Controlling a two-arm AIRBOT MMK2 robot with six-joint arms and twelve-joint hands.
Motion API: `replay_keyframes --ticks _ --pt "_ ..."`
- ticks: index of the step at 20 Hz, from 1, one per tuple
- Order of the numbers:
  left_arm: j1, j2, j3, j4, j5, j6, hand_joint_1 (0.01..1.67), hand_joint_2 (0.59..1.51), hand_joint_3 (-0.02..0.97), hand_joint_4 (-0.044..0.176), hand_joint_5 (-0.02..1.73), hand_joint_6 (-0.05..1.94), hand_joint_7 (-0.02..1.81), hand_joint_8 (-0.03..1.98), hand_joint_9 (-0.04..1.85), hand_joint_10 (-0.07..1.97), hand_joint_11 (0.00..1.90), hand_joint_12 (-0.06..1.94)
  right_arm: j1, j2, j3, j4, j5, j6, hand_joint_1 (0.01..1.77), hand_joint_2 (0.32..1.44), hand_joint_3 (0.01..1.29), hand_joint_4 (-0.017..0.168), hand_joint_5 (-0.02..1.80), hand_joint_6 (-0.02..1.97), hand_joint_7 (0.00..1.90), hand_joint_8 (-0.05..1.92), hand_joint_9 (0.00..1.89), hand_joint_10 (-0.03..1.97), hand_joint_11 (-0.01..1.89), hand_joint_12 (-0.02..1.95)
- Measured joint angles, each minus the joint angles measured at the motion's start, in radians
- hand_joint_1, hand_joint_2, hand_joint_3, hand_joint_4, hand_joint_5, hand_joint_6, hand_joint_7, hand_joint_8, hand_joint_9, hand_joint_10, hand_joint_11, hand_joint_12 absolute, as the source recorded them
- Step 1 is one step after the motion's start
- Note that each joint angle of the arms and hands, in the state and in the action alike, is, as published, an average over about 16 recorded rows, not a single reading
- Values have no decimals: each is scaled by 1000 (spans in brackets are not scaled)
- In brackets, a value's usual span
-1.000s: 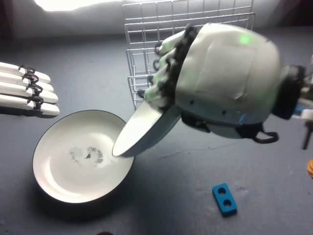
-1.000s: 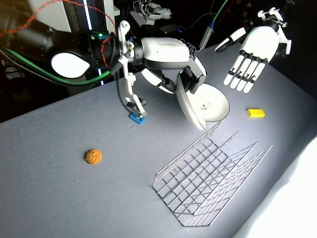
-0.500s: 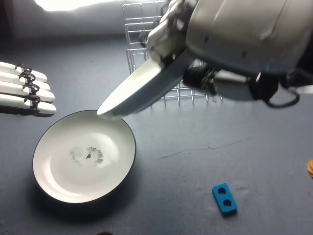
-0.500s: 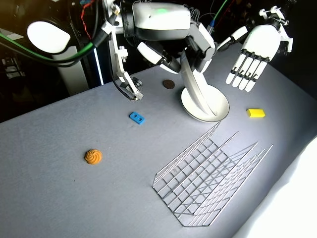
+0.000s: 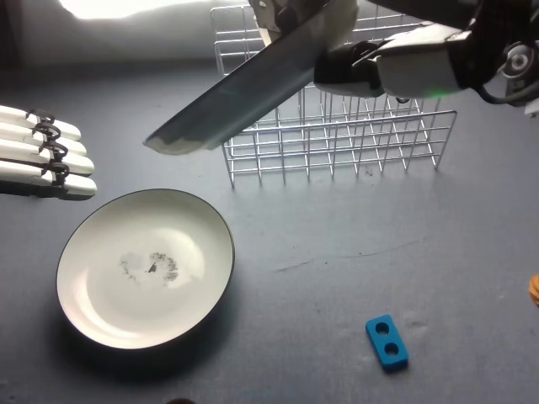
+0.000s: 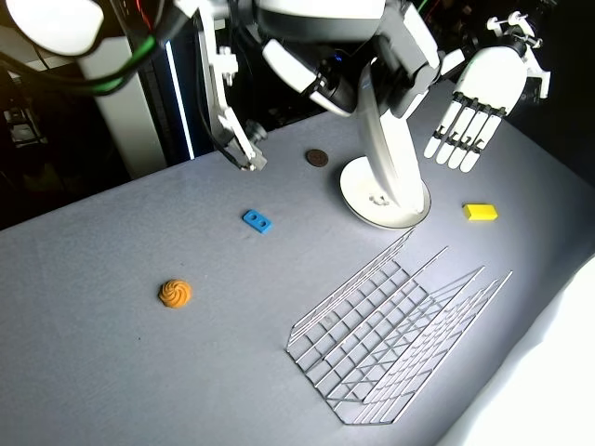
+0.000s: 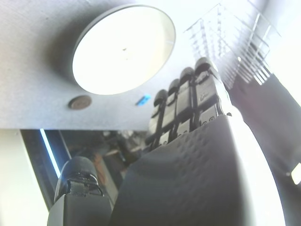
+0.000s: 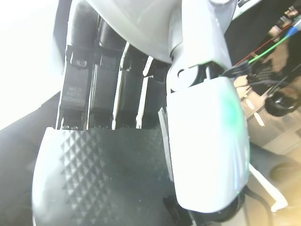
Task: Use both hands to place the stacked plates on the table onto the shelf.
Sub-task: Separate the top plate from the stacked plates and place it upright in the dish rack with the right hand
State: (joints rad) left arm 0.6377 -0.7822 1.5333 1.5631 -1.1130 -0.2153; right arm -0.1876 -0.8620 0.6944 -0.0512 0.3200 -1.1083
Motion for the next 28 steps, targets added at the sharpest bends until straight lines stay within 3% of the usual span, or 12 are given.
replay_keyframes --ticks 7,18,22,28 --pt "0 0 0 3 0 0 16 1059 11 3 21 18 12 -5 20 5 14 5 87 1 59 -145 -98 284 1313 969 14 -4 956 881 1070 825 988 982 752 1153" --pt "0 0 0 5 0 0 16 1060 11 3 21 18 12 -5 20 5 13 5 152 -33 234 -441 -140 898 1337 972 14 -6 947 882 1057 842 1002 1035 750 1153" --pt "-1 0 0 6 0 0 17 1060 11 3 21 18 12 -5 20 5 13 5 172 -51 287 -461 -183 1024 1347 977 15 -7 944 881 1051 852 1013 1002 747 1147" --pt "-4 0 0 9 0 0 16 1060 11 3 22 18 12 -5 20 5 13 5 191 -71 344 -430 -269 1088 1352 984 15 -4 949 875 1063 850 1066 816 759 1114"
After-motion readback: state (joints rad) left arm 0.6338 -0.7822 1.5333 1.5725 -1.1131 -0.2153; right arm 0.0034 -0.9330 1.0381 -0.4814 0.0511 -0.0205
